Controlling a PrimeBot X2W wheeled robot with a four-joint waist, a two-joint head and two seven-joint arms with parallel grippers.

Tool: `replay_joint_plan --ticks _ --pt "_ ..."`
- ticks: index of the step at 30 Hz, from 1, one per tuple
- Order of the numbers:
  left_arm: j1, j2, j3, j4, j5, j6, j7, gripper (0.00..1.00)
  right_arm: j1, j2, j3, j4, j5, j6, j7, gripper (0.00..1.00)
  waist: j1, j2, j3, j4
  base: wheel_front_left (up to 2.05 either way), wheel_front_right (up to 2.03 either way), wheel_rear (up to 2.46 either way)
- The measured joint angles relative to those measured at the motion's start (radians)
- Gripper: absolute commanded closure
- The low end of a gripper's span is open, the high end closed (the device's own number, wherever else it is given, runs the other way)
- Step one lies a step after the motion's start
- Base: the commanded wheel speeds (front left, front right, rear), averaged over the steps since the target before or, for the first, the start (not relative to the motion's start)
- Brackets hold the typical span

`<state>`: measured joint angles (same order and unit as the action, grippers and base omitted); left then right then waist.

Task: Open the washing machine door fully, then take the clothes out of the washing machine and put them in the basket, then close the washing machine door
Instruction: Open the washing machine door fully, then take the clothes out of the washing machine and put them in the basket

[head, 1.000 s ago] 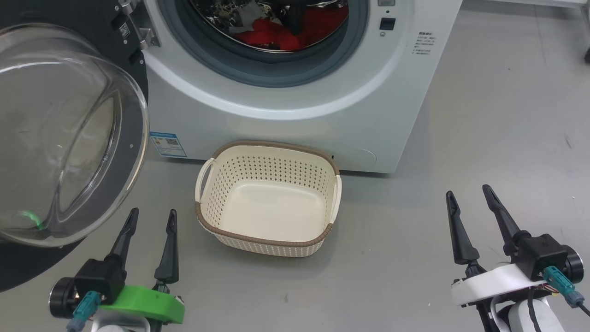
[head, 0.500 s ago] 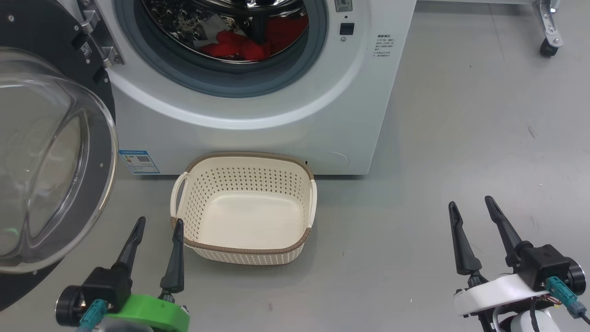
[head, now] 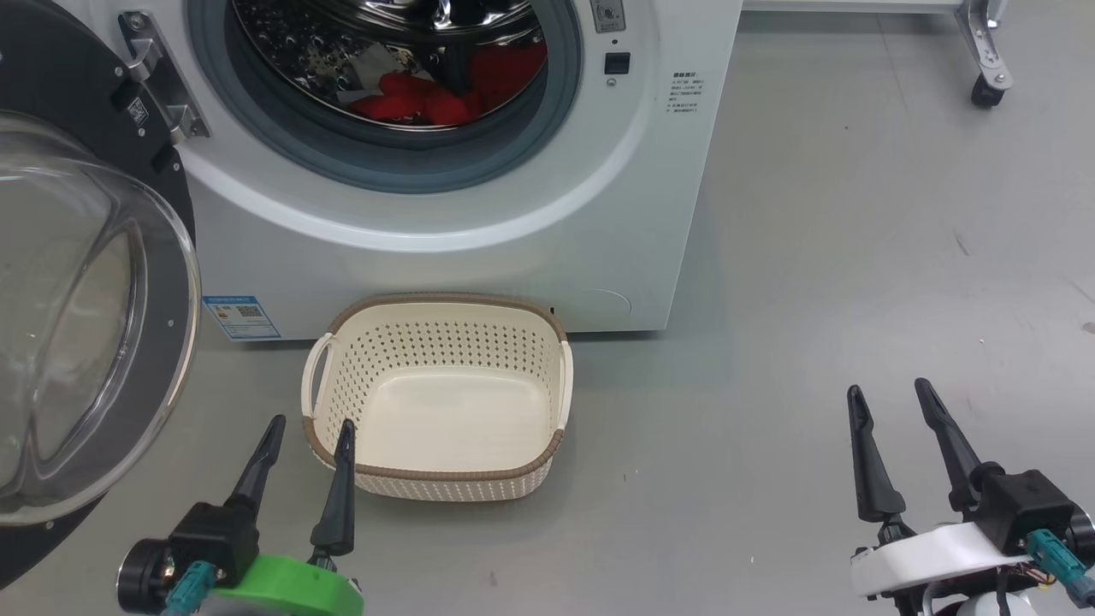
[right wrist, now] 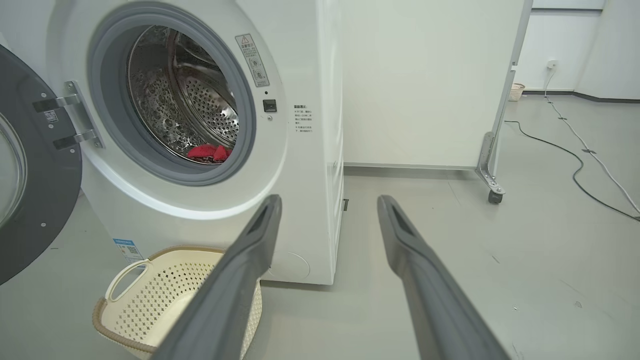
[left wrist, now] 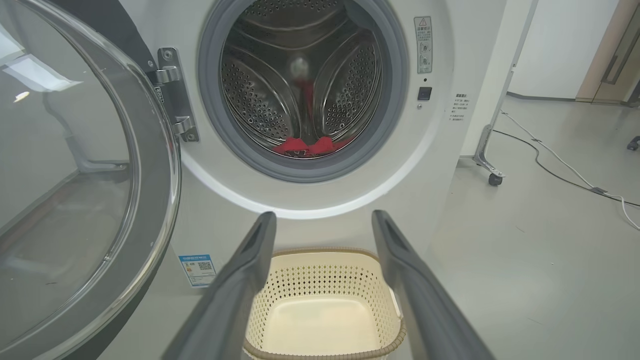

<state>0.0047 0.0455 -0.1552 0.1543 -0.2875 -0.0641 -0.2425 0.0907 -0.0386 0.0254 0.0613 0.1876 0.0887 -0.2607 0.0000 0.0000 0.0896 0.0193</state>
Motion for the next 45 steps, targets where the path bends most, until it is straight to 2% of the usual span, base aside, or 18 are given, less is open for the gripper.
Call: replay_joint_plan --ticks 14,45 --pt "0.0 0.0 -0.005 -0.002 0.0 0.025 0.004 0.0 0.002 0.0 0.002 -0.017 0.006 -0.005 0.0 0.0 0.0 0.0 0.0 -0.005 0.0 0.0 0.0" --pt "0.001 0.0 -0.021 -0.005 0.002 0.042 0.005 0.0 0.021 0.0 0.013 -0.019 0.015 -0.02 0.0 0.0 0.0 0.0 -0.016 -0.011 0.1 -0.1 0.0"
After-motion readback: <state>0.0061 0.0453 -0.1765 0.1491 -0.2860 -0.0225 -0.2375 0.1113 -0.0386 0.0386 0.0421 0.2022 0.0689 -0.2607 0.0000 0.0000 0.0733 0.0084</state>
